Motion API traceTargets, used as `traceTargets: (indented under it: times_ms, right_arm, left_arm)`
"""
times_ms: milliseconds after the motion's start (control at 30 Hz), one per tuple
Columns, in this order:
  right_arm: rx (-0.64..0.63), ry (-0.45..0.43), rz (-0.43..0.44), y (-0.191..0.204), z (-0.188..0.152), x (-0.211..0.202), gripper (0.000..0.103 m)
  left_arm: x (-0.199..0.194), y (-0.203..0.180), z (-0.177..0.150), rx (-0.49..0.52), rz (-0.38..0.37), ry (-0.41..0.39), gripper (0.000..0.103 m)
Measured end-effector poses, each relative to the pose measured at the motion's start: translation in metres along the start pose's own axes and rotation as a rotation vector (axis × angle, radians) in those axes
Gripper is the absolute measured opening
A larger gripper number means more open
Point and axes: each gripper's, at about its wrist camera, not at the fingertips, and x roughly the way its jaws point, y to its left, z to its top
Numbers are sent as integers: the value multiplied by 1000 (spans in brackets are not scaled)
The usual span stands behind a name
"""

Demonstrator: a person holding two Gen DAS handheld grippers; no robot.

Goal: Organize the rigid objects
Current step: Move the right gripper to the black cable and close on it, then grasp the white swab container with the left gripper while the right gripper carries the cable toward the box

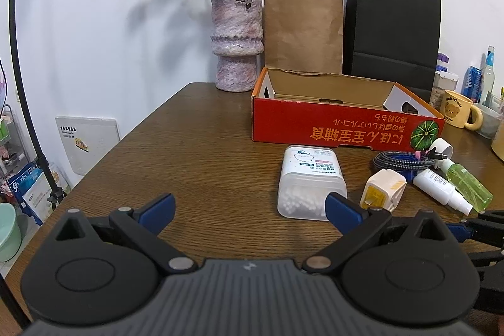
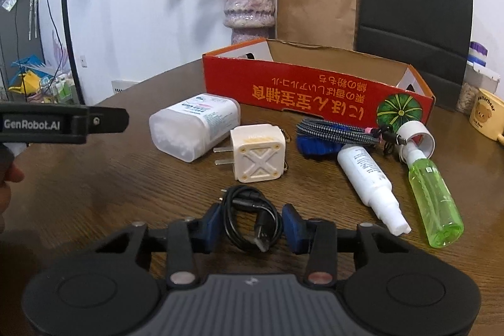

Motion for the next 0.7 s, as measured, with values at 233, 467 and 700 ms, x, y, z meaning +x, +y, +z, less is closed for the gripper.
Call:
traceTargets:
  times_ms: [233,467,700]
  right_arm:
    - [27,-52,10,-5,0,-9,38]
    - [31,-93,-23,-11,1,-17,37]
    - [66,-134,-65,-28,5,-24,37]
  left_arm:
    - [2,0,-1,-1,4,9,103]
    - [6,-4,-2,11,10,12,103]
    - [14,-10,0,11,19,17,103]
